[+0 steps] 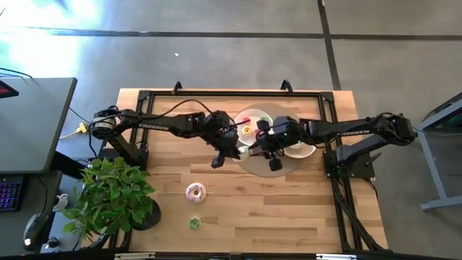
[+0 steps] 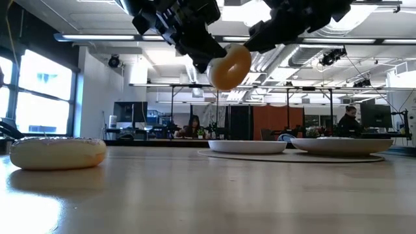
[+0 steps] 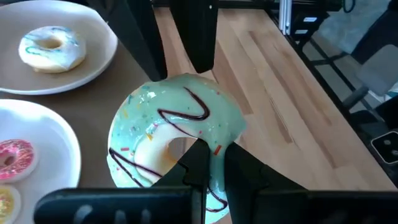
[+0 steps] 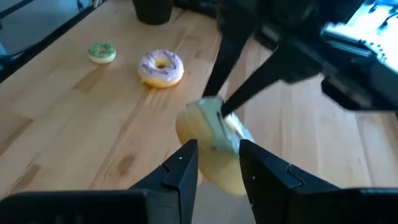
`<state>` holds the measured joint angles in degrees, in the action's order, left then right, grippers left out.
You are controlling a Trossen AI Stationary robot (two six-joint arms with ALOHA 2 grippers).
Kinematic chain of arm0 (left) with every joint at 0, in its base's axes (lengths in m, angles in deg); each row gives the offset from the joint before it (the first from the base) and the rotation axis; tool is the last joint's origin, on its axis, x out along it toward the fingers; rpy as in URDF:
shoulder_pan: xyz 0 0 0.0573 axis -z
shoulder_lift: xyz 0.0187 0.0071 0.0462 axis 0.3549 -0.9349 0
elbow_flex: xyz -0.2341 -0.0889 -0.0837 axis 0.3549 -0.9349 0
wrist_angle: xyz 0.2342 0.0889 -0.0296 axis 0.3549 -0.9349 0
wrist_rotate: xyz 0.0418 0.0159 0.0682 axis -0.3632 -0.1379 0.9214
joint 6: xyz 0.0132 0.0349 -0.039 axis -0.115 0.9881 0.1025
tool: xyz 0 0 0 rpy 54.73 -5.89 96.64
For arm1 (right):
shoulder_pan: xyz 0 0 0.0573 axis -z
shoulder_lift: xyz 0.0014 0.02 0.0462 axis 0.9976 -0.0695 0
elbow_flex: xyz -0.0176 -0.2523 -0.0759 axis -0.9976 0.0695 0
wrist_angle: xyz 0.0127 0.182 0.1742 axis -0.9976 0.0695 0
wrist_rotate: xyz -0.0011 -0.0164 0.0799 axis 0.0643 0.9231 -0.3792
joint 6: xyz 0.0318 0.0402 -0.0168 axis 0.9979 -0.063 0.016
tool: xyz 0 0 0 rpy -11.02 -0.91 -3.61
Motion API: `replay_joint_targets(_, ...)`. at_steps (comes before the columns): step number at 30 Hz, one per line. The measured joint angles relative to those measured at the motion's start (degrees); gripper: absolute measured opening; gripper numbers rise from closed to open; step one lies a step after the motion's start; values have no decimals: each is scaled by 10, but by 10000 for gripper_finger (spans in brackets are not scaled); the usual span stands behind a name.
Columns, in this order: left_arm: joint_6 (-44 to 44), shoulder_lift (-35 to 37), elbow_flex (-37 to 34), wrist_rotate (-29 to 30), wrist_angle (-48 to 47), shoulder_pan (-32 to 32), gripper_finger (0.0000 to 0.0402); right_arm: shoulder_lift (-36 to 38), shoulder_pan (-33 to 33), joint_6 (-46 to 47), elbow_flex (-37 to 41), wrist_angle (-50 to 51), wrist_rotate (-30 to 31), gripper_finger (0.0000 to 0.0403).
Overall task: Pick & Place donuts
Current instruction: Put the large blue donut on the brown plate
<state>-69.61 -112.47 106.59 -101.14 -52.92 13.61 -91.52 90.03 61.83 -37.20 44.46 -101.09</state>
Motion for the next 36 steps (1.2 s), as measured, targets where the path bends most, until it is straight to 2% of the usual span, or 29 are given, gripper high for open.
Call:
replay_joint_targets(8,-3,0,0,-24,0,1,30,0,-11,4,0,-8,-1,115)
replay_joint_targets(15,-4,0,0,-17,1,0,30,-1,-20,4,0,-8,3,115)
replay_joint_targets(19,-16,0,0,-17,20,0,30,-9,-24,2,0,-10,26,115)
replay_joint_targets(29,-20,0,0,-29,25,1,30,-23,-26,-19,0,-17,27,114)
replay_joint_targets(33,-24,0,0,-17,34,1,30,-23,-25,-32,0,-18,26,99)
replay_joint_targets(36,-26,0,0,-16,44,1,30,-24,-25,-31,0,-18,24,72)
